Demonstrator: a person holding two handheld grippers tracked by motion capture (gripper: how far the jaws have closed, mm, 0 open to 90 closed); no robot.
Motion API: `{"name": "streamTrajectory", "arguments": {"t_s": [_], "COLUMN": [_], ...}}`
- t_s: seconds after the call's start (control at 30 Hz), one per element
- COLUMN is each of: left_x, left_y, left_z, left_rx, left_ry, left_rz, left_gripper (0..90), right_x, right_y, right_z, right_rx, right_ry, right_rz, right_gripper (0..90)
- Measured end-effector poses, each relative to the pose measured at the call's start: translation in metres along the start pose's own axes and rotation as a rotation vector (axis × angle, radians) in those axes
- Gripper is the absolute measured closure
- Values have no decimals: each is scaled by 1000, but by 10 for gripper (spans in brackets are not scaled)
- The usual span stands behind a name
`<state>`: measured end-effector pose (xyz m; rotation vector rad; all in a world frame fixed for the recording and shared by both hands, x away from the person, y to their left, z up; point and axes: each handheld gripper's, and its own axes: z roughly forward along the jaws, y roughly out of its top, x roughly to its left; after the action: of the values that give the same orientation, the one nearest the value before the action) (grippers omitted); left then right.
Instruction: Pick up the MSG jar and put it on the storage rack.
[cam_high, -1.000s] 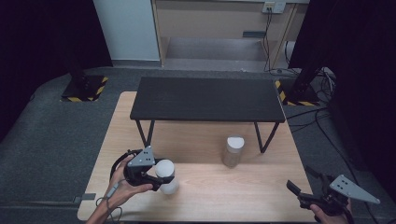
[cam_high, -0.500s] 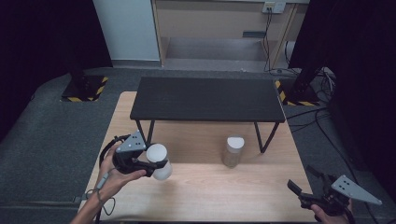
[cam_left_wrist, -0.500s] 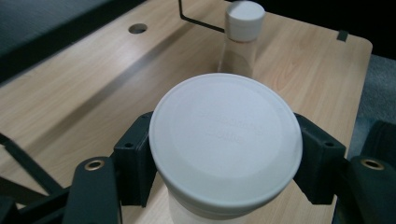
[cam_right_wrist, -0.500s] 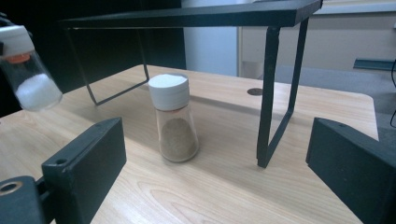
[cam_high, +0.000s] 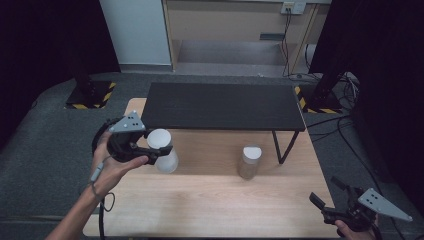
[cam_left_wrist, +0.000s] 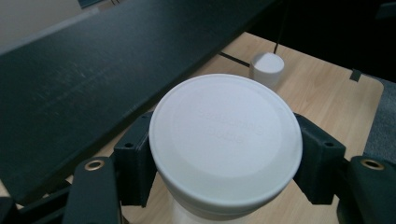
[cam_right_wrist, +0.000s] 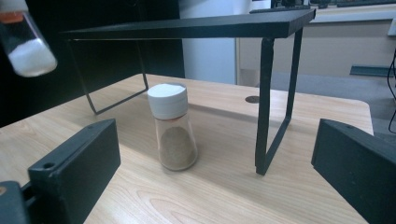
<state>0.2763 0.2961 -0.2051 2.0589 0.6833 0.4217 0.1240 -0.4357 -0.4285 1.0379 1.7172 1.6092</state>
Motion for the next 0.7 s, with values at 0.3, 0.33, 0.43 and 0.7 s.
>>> {"name": "streamTrajectory", "arguments": {"t_s": [0.3, 0.33, 0.43, 0.7], "left_x": [6, 7, 10, 16], "left_y": [36, 38, 48, 71], "left_z": [-7, -7, -8, -4], "left_rx": [8, 7, 9, 5], "left_ry": [51, 53, 63, 118], "left_rz": [-43, -50, -58, -93], "left_gripper": [324, 324, 324, 324], "right_x": [0, -1, -1, 0], "right_y": [-1, -1, -1, -1], "right_z": [-1, -1, -1, -1], "right_rx": [-8, -9, -9, -9], "right_ry": [3, 4, 7, 4], "right_rz": [-2, -5, -8, -12], "right_gripper": [8, 8, 8, 8]}}
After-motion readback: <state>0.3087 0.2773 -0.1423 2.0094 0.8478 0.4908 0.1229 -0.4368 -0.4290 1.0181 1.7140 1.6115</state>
